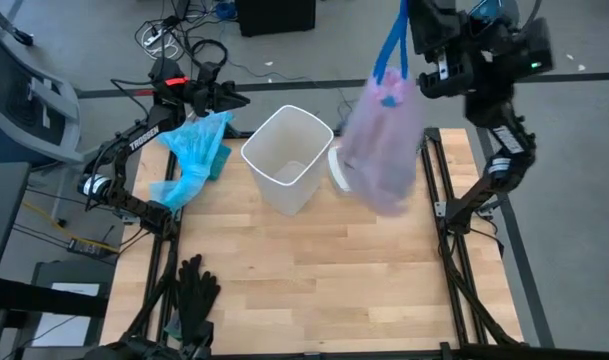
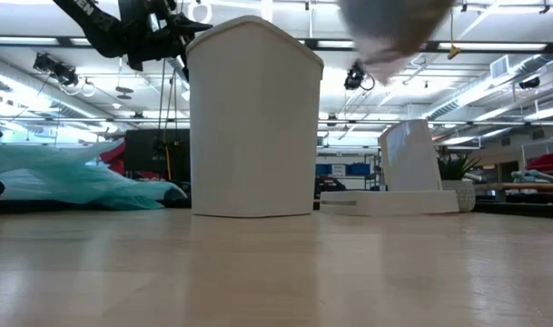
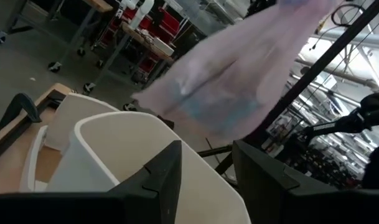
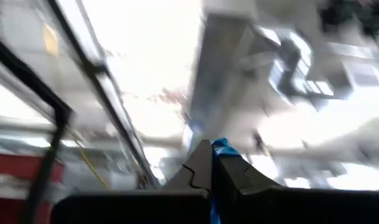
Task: Place trash/remove bag and relplace
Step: Remove the pink trash bag from the trash bin
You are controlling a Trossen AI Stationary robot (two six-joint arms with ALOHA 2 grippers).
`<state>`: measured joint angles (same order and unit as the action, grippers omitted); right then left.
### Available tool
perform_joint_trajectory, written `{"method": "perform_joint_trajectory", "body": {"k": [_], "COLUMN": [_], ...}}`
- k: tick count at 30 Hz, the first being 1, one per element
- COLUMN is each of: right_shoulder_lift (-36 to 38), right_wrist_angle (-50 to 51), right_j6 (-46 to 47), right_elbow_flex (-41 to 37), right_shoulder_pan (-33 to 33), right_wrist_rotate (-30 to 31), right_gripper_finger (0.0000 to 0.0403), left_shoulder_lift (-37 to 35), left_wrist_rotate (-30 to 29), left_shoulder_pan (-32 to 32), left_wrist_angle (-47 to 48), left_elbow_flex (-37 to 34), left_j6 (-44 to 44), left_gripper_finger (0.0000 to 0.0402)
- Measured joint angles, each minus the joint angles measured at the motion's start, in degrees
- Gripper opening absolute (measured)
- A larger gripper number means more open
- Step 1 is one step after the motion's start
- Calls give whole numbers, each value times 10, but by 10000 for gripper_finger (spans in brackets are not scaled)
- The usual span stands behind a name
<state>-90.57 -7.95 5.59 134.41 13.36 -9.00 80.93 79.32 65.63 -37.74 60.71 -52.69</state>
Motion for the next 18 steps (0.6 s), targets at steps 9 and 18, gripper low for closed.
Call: {"method": "perform_joint_trajectory", "body": {"k": [9,18], "right_shoulder_lift": [109,138], "right_wrist_angle": [381,642], "right_j6": [-17,128], "right_elbow_flex": [1,1], "right_shoulder_pan": [-116,-315], "right_wrist_rotate": [381,706], "right_gripper_finger": [0,0], "left_shoulder_lift": [0,0], "left_wrist_rotate": [9,9], "left_shoulder_pan": [0,0], "left_wrist_angle": [0,0], "left_elbow_flex": [0,0], "left_j6": [-3,-5], "left_gripper_finger": [152,152]}}
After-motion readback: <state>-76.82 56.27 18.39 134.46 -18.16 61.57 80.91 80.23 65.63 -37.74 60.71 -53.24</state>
